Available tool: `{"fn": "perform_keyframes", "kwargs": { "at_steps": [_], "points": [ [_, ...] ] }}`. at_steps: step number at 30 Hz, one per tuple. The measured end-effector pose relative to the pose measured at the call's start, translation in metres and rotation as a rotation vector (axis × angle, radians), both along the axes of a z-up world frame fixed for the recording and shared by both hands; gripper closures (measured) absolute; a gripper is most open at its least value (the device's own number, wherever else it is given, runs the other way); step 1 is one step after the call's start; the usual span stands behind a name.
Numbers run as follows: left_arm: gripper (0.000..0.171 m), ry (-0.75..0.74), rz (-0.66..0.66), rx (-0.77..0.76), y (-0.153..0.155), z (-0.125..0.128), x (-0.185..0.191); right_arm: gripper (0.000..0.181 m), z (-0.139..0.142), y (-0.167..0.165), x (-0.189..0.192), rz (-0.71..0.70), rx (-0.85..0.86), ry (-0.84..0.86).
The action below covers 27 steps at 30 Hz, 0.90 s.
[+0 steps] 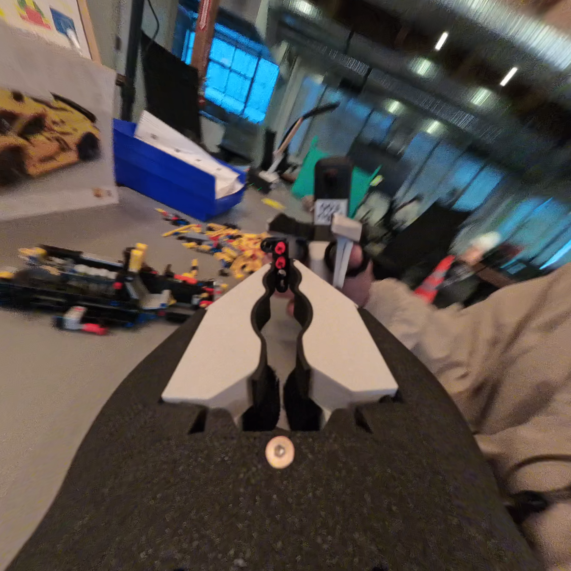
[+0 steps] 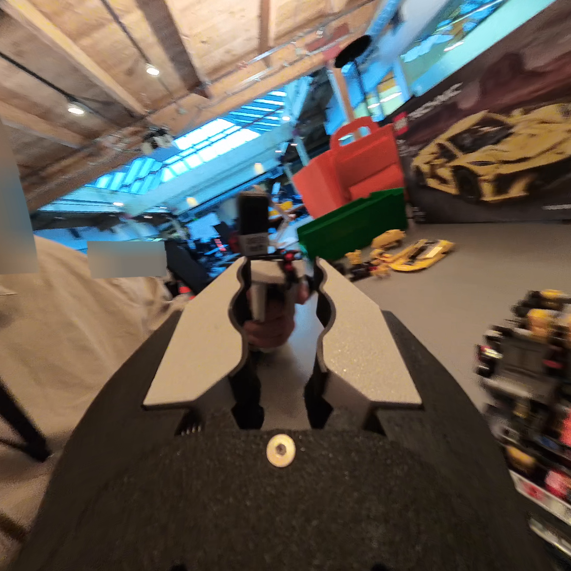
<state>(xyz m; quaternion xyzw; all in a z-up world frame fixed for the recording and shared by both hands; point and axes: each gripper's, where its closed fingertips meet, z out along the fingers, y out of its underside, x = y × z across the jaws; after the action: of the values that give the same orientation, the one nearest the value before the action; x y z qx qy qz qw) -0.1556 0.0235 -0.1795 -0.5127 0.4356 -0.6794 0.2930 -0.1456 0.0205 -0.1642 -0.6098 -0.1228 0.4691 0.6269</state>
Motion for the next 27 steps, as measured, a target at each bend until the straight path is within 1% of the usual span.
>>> {"fn": "perform_keyframes", "kwargs": {
  "at_steps": [1, 2, 4, 7, 9, 10, 12, 13, 15, 16, 17, 19, 21, 22, 23, 24, 27],
  "points": [
    [0.165, -0.029, -0.037, -0.074, 0.001, 0.005, -0.003, 0.145, 0.002, -0.004, -0.008, 0.055, -0.002, 0.02],
    [0.165, -0.04, -0.065, -0.111, 0.0, 0.006, -0.004, 0.15, 0.0, -0.006, -0.014, 0.085, -0.015, 0.008],
    [0.165, -0.031, -0.087, -0.117, -0.004, 0.004, -0.003, 0.154, -0.01, -0.003, -0.022, 0.079, -0.032, -0.061],
    [0.165, -0.012, -0.101, -0.083, -0.012, 0.001, 0.0, 0.161, -0.01, -0.001, -0.02, 0.034, -0.002, -0.104],
    [0.165, 0.002, -0.101, -0.087, -0.013, -0.002, 0.002, 0.159, -0.013, 0.003, -0.017, -0.02, 0.01, -0.161],
    [0.165, 0.011, -0.1, -0.103, -0.012, -0.004, 0.003, 0.154, -0.013, 0.004, -0.016, -0.057, 0.034, -0.205],
    [0.165, 0.025, -0.084, -0.148, -0.006, -0.006, 0.006, 0.15, -0.015, 0.007, -0.014, -0.162, 0.117, -0.35],
    [0.165, 0.024, -0.083, -0.178, -0.004, -0.006, 0.006, 0.144, -0.016, 0.009, -0.014, -0.222, 0.163, -0.427],
    [0.165, 0.009, -0.087, -0.25, 0.002, -0.004, 0.006, 0.141, -0.023, 0.013, -0.015, -0.328, 0.204, -0.566],
    [0.164, 0.004, -0.092, -0.282, 0.004, -0.004, 0.006, 0.135, -0.028, 0.017, -0.015, -0.39, 0.217, -0.632],
    [0.164, 0.005, -0.105, -0.31, 0.004, -0.004, 0.006, 0.135, -0.031, 0.02, -0.016, -0.44, 0.232, -0.692],
    [0.165, 0.016, -0.152, -0.359, 0.0, -0.006, 0.006, 0.136, -0.036, 0.024, -0.02, -0.486, 0.241, -0.78],
    [0.165, 0.025, -0.194, -0.391, -0.005, -0.007, 0.007, 0.137, -0.037, 0.027, -0.019, -0.528, 0.257, -0.83],
    [0.165, 0.037, -0.217, -0.398, -0.008, -0.009, 0.008, 0.139, -0.036, 0.026, -0.017, -0.538, 0.267, -0.834],
    [0.165, 0.043, -0.251, -0.415, -0.012, -0.009, 0.007, 0.147, -0.034, 0.023, -0.019, -0.515, 0.28, -0.828],
    [0.165, 0.042, -0.285, -0.444, -0.015, -0.008, 0.006, 0.15, -0.035, 0.021, -0.022, -0.48, 0.277, -0.811],
    [0.164, 0.064, -0.329, -0.486, -0.015, -0.011, 0.004, 0.15, -0.038, 0.019, -0.023, -0.428, 0.262, -0.798]
  ]
}}
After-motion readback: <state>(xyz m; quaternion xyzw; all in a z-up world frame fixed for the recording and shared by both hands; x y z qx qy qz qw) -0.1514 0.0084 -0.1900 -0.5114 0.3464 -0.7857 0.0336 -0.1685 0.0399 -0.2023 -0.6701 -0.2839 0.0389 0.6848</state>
